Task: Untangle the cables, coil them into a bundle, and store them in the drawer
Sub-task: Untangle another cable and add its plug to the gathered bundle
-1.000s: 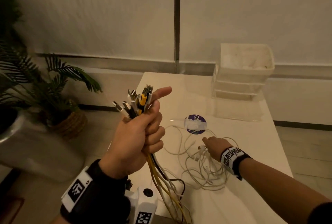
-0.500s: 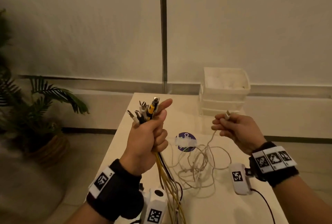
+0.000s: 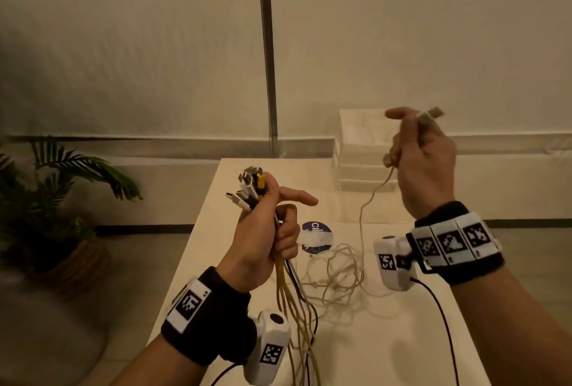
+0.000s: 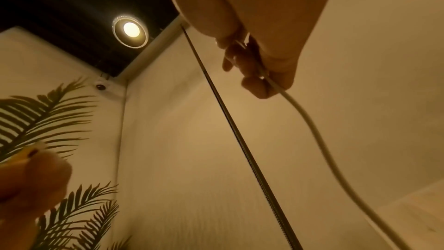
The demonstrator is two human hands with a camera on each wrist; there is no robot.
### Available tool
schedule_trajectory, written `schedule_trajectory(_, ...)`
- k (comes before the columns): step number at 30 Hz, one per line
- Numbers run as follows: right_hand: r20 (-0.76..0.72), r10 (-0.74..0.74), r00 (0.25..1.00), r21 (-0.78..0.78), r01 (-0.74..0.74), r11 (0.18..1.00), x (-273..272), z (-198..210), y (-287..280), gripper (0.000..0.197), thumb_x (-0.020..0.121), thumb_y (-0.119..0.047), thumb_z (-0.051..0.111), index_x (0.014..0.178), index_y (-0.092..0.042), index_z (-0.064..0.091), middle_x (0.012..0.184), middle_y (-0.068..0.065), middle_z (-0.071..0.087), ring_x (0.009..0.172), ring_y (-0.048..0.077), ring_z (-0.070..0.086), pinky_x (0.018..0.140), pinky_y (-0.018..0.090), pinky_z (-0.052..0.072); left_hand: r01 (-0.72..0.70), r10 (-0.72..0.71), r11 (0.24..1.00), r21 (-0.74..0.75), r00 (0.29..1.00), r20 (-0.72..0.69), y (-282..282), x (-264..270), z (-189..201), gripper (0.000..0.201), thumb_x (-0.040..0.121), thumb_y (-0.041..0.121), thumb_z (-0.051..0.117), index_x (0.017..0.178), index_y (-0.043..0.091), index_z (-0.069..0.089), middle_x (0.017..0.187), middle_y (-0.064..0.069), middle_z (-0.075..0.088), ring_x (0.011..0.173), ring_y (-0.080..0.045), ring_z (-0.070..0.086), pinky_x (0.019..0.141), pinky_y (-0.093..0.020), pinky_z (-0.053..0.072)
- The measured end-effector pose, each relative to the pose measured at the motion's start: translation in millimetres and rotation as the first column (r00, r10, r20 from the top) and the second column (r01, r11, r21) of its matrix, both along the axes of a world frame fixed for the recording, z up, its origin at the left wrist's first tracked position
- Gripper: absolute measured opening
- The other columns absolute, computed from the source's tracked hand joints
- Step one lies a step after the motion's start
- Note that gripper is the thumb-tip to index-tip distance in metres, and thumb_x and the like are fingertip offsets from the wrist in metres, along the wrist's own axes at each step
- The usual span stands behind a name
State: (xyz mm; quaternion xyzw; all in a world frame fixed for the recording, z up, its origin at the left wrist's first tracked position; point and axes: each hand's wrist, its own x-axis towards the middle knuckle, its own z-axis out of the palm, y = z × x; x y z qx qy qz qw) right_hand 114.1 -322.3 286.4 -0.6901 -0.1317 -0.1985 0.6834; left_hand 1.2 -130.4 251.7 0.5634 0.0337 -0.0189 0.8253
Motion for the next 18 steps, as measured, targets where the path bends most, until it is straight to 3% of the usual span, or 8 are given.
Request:
schedule_trajectory(2, -0.086, 0.102, 0.991, -0.151, -0.115, 0.982, -1, -4, 7, 0.022, 0.099, -0.023, 0.041, 0.107, -0.028, 0.060, 0.071, -0.015, 0.050, 0.067, 0.006, 0.045, 0.068, 0.032, 0.041, -0.038, 0.038, 0.999, 0.024, 0.999, 0.010, 0, 2, -1, 0.069, 0.090, 0.065, 0.034, 0.100, 0.008, 0.072, 0.056, -0.004, 0.023, 0.048, -0.015, 0.016, 0.047, -0.027, 0.016)
schedule_trajectory(4, -0.210, 0.258, 0.943, -0.220, -0.303, 0.927, -15, -18, 13, 0.024, 0.100, -0.010, 0.037, 0.109, -0.021, 0.057, 0.069, -0.005, 0.052, 0.063, 0.014, 0.044, 0.061, 0.031, 0.038, -0.068, 0.067, 0.997, 0.035, 0.998, 0.006, 1, 3, 1, 0.065, 0.092, 0.062, 0.036, 0.103, 0.010, 0.073, 0.061, -0.004, 0.018, 0.052, -0.017, 0.010, 0.049, -0.029, 0.011)
schedule_trajectory(7, -0.272, 0.409, 0.871, -0.158, -0.460, 0.874, -46, -35, 27, 0.018, 0.103, -0.007, 0.032, 0.107, -0.011, 0.050, 0.071, 0.007, 0.064, 0.059, 0.020, 0.047, 0.056, 0.029, 0.040, -0.082, 0.081, 0.996, 0.026, 0.996, 0.021, 1, 5, -2, 0.052, 0.096, 0.052, 0.044, 0.106, 0.010, 0.073, 0.065, -0.006, 0.014, 0.053, -0.017, 0.008, 0.046, -0.027, 0.011)
schedule_trajectory(9, -0.277, 0.421, 0.864, -0.091, -0.460, 0.883, -60, -42, 37, 0.014, 0.103, -0.010, 0.033, 0.106, -0.007, 0.047, 0.076, 0.012, 0.068, 0.057, 0.023, 0.048, 0.053, 0.030, 0.042, -0.092, 0.091, 0.995, 0.026, 0.995, 0.045, -2, 5, -5, 0.040, 0.096, 0.044, 0.052, 0.110, 0.013, 0.072, 0.062, -0.005, 0.016, 0.050, -0.016, 0.011, 0.044, -0.024, 0.014)
schedule_trajectory(12, -0.293, 0.369, 0.882, -0.113, -0.416, 0.902, -71, -42, 46, 0.021, 0.102, -0.015, 0.041, 0.094, -0.006, 0.057, 0.073, 0.010, 0.069, 0.052, 0.021, 0.054, 0.051, 0.036, 0.047, -0.092, 0.086, 0.993, 0.075, 0.992, 0.090, -9, 7, -9, 0.034, 0.085, 0.036, 0.065, 0.112, 0.017, 0.072, 0.053, 0.002, 0.031, 0.046, -0.012, 0.019, 0.044, -0.025, 0.016)
schedule_trajectory(15, -0.211, 0.282, 0.936, -0.403, -0.347, 0.847, -78, -39, 43, 0.029, 0.098, -0.016, 0.047, 0.074, -0.015, 0.063, 0.056, 0.000, 0.061, 0.045, 0.010, 0.055, 0.051, 0.031, 0.051, -0.094, 0.084, 0.987, 0.133, 0.993, 0.081, -14, 9, -12, 0.036, 0.079, 0.031, 0.072, 0.112, 0.017, 0.072, 0.051, 0.004, 0.039, 0.041, -0.009, 0.029, 0.044, -0.022, 0.022)
schedule_trajectory(18, -0.198, 0.257, 0.946, -0.567, -0.324, 0.757, -80, -39, 42, 0.033, 0.095, -0.014, 0.049, 0.066, -0.028, 0.058, 0.050, -0.010, 0.055, 0.045, 0.005, 0.055, 0.051, 0.021, 0.045, -0.105, 0.091, 0.983, 0.149, 0.991, 0.097, -19, 11, -14, 0.022, 0.090, 0.015, 0.065, 0.109, 0.005, 0.072, 0.061, -0.001, 0.062, 0.053, -0.010, 0.057, 0.047, -0.021, 0.042)
